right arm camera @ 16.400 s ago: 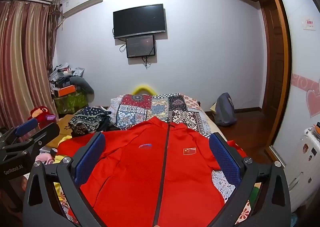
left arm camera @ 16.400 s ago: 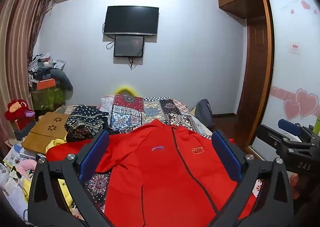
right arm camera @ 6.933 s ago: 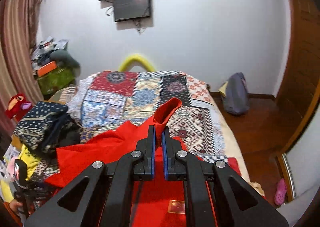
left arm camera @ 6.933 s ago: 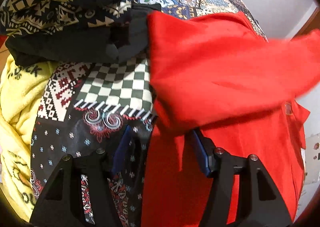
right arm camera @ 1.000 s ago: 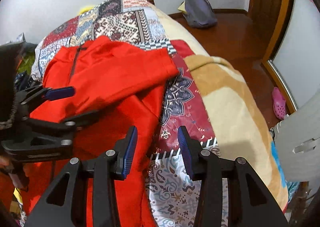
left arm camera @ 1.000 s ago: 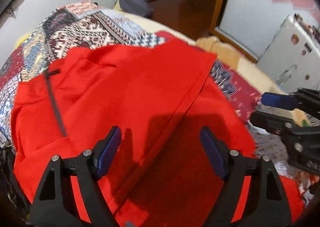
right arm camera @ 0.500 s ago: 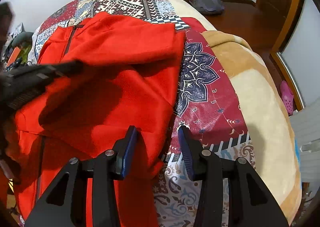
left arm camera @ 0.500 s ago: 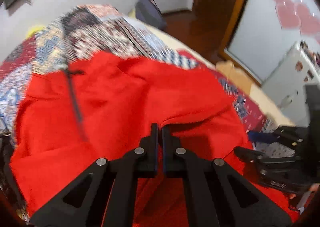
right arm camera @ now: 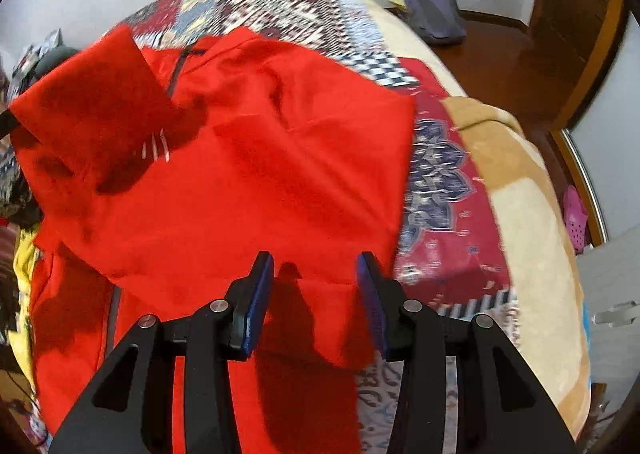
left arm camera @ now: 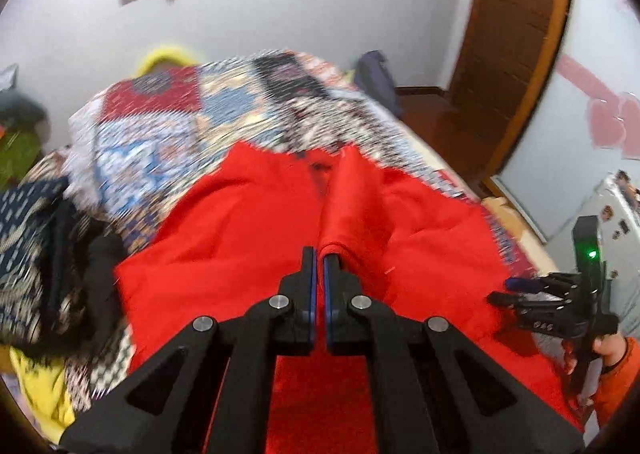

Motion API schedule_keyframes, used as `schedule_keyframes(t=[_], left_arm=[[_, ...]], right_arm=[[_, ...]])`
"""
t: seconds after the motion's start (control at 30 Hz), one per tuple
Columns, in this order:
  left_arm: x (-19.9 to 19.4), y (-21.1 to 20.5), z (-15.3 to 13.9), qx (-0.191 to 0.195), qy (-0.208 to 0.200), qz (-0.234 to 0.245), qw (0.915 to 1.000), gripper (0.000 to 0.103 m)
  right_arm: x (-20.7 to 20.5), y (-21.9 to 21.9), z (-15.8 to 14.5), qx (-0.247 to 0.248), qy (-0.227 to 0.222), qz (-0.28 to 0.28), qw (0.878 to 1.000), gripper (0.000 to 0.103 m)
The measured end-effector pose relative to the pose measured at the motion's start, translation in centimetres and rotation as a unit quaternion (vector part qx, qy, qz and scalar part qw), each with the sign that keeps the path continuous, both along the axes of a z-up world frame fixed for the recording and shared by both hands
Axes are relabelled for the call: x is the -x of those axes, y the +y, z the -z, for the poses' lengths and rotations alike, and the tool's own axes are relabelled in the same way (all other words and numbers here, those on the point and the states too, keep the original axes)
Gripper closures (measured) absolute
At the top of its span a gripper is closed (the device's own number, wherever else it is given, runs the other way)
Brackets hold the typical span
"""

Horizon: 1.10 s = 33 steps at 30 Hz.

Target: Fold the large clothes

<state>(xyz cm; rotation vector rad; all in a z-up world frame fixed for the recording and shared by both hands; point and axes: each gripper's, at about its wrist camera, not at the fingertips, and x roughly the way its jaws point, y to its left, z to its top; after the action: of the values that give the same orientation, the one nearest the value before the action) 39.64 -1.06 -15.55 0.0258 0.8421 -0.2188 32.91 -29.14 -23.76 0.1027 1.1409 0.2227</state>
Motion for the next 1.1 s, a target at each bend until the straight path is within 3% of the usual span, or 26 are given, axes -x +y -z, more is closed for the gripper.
schedule_keyframes(t=[0.2,0.4,0.47,0.57,0.73,0.87,0.97,1.1], left_arm=[[1.7,4.6,5.5,-0.001,0.058,-0.052,0.9970,0.101],[2.9,7.3,11.0,-0.009,0.119,-0.092,0.9886,0.101],[3.4,7.5,11.1,-0.018,0.113,-0.084,0.9899,0.101],[3.8,7.0,10.3,-0.037,0.111,-0.070,0.9906,0.091],[4.2,4.7,7.2,-0.052,0.071,-0.021,0.9959,0.076],[3.2,2.5,6.2,-0.075,0.048,0.009,0.9960,0.049],[1.6,0.7,7.0,-0.094,0.052,0.033,0.9937,0.047],[-0.6,-0.9,9.8,-0.116,0.089,0.051,0.9879,0.047]], right_arm=[[0.0,1.8,1.6,0.043,0.001,-0.029,0.999,0.062],[0.0,1.9,1.7,0.054,0.002,-0.032,0.998,0.061],[0.0,2.0,1.7,0.056,0.002,-0.031,0.998,0.061],[0.0,2.0,1.6,0.055,0.006,-0.029,0.998,0.061],[-0.6,1.9,0.8,0.034,0.017,-0.021,0.999,0.061],[-0.7,1.9,-0.3,0.013,0.010,-0.015,1.000,0.061],[-0.6,2.2,-1.0,0.011,-0.001,-0.017,1.000,0.061],[-0.3,2.5,-1.4,0.007,-0.008,-0.028,1.000,0.061]])
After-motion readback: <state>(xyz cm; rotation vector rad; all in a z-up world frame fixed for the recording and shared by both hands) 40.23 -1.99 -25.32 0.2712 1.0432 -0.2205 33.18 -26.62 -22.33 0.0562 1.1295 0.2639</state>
